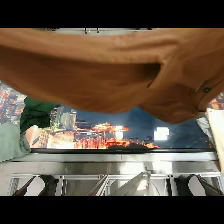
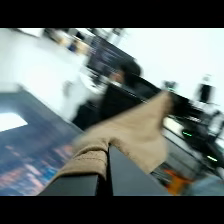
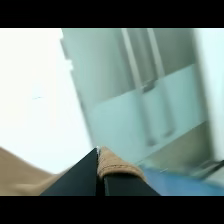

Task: Fold the shirts.

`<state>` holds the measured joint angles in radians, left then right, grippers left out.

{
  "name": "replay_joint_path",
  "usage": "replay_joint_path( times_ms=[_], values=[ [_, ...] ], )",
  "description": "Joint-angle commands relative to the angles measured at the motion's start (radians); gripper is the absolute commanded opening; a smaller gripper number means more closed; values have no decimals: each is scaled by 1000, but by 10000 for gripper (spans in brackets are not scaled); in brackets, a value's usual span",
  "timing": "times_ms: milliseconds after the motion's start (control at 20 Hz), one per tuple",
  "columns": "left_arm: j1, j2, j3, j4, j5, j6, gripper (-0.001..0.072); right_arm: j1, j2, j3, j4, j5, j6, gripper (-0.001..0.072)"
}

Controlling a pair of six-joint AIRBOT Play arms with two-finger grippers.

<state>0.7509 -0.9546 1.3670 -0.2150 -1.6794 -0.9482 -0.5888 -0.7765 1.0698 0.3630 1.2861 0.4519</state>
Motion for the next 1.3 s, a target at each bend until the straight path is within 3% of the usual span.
replay_joint_path(
  times_ms=[0,200,400,500,750,950,1250],
  values=[
    [181,64,77,-26,34,-30,21,-46,218,12,-61,-285,-60,21],
    [129,-14,158,-89,0,-37,21,-110,271,110,-261,-333,0,20],
    [-119,-167,278,273,-9,-85,21,-74,158,114,-399,-212,133,20],
    [-272,-262,311,430,43,-85,21,9,48,85,-446,-186,144,20],
    [-530,-607,329,753,174,-84,21,284,-357,40,-589,-323,95,21],
    [-565,-946,372,769,257,-93,20,378,-715,59,-500,-523,17,20],
    [-558,-1245,653,771,159,-195,17,314,-990,157,-427,-433,34,20]
  ],
)
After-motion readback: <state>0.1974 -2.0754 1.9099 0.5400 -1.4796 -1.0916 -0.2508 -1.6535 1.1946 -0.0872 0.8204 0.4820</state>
